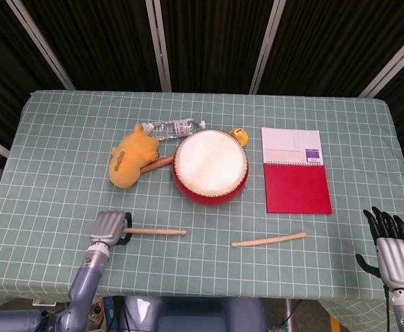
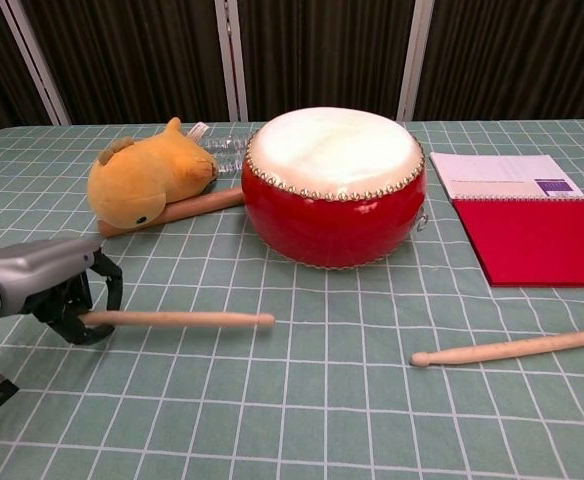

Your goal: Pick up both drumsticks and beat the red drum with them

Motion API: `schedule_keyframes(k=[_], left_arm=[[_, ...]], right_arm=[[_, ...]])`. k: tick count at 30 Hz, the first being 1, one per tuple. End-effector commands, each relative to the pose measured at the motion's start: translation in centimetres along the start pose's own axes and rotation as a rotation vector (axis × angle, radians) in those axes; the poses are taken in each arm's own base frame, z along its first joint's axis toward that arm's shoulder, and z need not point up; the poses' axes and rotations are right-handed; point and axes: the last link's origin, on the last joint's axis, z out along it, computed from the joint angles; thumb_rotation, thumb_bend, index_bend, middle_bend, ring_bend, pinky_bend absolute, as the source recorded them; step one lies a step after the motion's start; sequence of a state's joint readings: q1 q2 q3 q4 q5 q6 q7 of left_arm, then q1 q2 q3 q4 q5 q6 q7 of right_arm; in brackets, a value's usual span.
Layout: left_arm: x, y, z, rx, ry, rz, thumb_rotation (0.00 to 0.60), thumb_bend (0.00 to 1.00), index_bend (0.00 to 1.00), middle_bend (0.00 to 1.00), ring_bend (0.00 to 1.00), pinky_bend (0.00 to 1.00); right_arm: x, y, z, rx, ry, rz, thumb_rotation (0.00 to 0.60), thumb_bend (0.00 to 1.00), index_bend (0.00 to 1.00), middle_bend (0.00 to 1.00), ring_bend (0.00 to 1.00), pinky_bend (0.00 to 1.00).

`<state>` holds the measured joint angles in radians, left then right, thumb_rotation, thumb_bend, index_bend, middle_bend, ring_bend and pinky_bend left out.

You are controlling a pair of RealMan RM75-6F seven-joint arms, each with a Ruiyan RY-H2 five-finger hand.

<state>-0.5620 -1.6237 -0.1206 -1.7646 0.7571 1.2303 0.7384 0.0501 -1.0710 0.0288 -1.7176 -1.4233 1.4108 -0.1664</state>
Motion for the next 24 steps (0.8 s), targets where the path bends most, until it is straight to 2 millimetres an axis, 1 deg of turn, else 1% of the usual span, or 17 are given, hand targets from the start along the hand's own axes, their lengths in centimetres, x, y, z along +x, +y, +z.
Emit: schedule_keyframes(k=[1,6,7,8,9,10,11,12,13,14,15,16,17,18,20,23,24], left_arm=[[2.4,-0.6,-1.0,-0.034,0.081,-0.038,0.600,0.57,0.74,1.00,1.00,1.00],[5.1,-2.4,-2.9,-0.063,0.179,-0.064,0.600,0.57,0.75,1.00,1.00,1.00],[5.6,-2.8,-3.4,-0.064,0.197,-0.073,0.600,0.57,0.75,1.00,1.00,1.00],[6.1,-3.2,-3.8,-0.067,0.210,-0.082,0.600,0.57,0.75,1.00,1.00,1.00],[6.5,-3.6,-4.2,-0.067,0.225,-0.096,0.600,0.57,0.75,1.00,1.00,1.00],[6.9,-4.0,-4.6,-0.068,0.233,-0.107,0.600,0.57,0.75,1.00,1.00,1.00],[7.2,-4.4,-4.9,-0.067,0.243,-0.116,0.600,0.57,0.75,1.00,1.00,1.00],[7.5,-4.6,-5.2,-0.066,0.248,-0.120,0.600,0.57,0.75,1.00,1.00,1.00],[7.7,-5.0,-5.5,-0.065,0.254,-0.125,0.600,0.57,0.75,1.00,1.00,1.00],[8.0,-5.4,-5.8,-0.064,0.261,-0.128,0.600,0.57,0.75,1.00,1.00,1.00],[8.2,-5.7,-6.1,-0.064,0.266,-0.130,0.600,0.57,0.75,1.00,1.00,1.00],[8.3,-5.9,-6.3,-0.065,0.270,-0.133,0.600,0.57,0.75,1.00,1.00,1.00],[8.5,-6.1,-6.5,-0.065,0.276,-0.137,0.600,0.57,0.75,1.00,1.00,1.00],[8.7,-6.3,-6.7,-0.065,0.279,-0.140,0.600,0.57,0.75,1.00,1.00,1.00],[9.0,-6.6,-7.0,-0.063,0.291,-0.150,0.600,0.57,0.75,1.00,1.00,1.00],[9.4,-7.0,-7.3,-0.063,0.298,-0.166,0.600,0.57,0.75,1.00,1.00,1.00],[9.4,-7.1,-7.3,-0.063,0.299,-0.169,0.600,0.57,0.75,1.00,1.00,1.00]], right_arm=[[0.0,0.0,0.0,0.000,-0.001,-0.002,0.600,0.29,0.00,0.00,0.00,0.00],[0.0,-0.1,0.0,0.001,-0.001,-0.005,0.600,0.29,0.00,0.00,0.00,0.00],[0.0,-0.2,0.0,0.002,0.000,-0.007,0.600,0.29,0.00,0.01,0.02,0.05],[0.0,-0.2,0.0,0.003,-0.002,-0.008,0.600,0.29,0.00,0.05,0.08,0.14],[-0.1,-0.4,0.0,0.004,-0.008,-0.009,0.600,0.29,0.00,0.10,0.15,0.23],[-0.2,-0.5,0.0,0.006,-0.014,-0.012,0.600,0.29,0.00,0.21,0.29,0.40],[-0.4,-0.8,0.0,0.011,-0.030,-0.018,0.600,0.29,0.00,0.35,0.46,0.56],[-0.5,-1.0,0.0,0.013,-0.041,-0.022,0.600,0.29,0.00,0.45,0.57,0.65],[-0.7,-1.3,0.1,0.015,-0.057,-0.025,0.600,0.29,0.00,0.56,0.71,0.76],[-0.9,-1.6,0.2,0.016,-0.073,-0.029,0.600,0.29,0.00,0.67,0.84,0.84],[-1.1,-2.0,0.3,0.016,-0.091,-0.026,0.600,0.29,0.00,0.73,0.90,0.89],[-1.3,-2.5,0.4,0.019,-0.107,-0.020,0.600,0.29,0.03,0.81,0.96,0.94],[-1.4,-2.9,0.6,0.023,-0.120,-0.019,0.600,0.29,0.05,0.86,0.98,0.97],[-1.5,-3.2,0.7,0.024,-0.126,-0.021,0.600,0.29,0.10,0.92,1.00,0.99],[-1.8,-4.2,1.3,0.046,-0.123,-0.038,0.600,0.29,0.21,0.99,1.00,1.00],[-2.5,-6.0,2.0,0.073,-0.121,-0.055,0.600,0.29,0.32,1.00,1.00,1.00],[-2.7,-6.5,2.2,0.078,-0.122,-0.059,0.600,0.29,0.34,1.00,1.00,1.00]])
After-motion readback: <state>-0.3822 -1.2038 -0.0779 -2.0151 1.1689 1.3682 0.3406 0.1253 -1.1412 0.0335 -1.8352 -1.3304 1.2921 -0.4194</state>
